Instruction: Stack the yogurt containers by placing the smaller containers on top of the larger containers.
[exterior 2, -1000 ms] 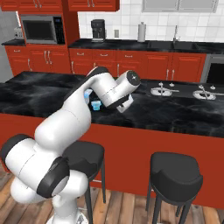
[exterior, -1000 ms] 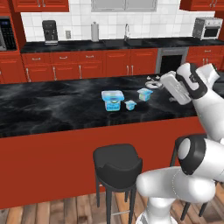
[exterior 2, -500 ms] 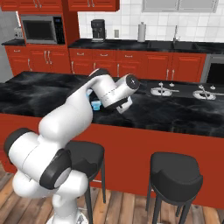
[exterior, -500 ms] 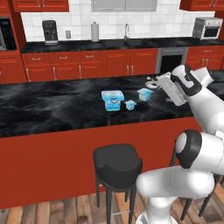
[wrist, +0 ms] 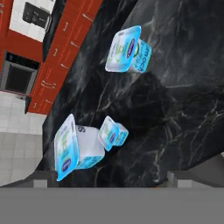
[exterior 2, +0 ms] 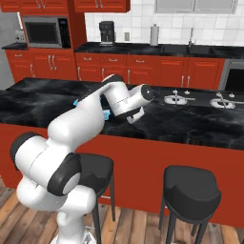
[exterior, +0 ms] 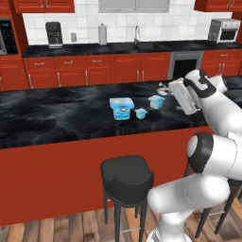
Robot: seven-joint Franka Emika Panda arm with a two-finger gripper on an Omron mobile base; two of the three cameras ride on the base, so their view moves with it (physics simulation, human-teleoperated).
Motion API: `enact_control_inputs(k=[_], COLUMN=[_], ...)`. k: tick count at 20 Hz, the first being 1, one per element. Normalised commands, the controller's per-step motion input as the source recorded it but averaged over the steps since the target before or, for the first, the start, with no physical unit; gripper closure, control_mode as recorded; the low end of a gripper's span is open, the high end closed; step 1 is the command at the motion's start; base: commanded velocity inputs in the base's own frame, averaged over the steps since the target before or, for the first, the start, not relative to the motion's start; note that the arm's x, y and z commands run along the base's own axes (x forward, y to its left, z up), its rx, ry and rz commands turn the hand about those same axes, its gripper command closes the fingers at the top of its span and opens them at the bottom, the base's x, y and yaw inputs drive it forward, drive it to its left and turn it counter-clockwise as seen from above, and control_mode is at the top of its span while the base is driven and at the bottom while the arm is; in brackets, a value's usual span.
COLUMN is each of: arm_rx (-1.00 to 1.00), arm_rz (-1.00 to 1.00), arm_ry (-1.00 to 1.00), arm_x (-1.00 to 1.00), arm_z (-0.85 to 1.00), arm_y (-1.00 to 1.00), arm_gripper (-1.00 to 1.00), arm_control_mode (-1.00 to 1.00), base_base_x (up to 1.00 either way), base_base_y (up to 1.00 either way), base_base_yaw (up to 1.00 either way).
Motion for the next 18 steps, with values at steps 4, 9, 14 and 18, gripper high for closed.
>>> enact_control_inputs(k=[4,9,14,18], arm_rx=[0.05,0.01,0.0,0.0], arm_rz=[0.0,0.0,0.0,0.0], arm_ry=[0.0,0.0,0.0,0.0], arm_x=[0.2,0.17,0.14,0.2], arm_z=[-0.09,-0.22,-0.23,-0.09], arm_y=[0.0,0.0,0.0,0.0], arm_gripper=[-1.0,-1.0,-1.0,-1.0], arm_control_mode=[-1.0,-1.0,-1.0,-1.0], base_base_x=[0.0,0.0,0.0,0.0], base_base_y=[0.0,0.0,0.0,0.0], base_base_yaw=[0.0,0.0,0.0,0.0])
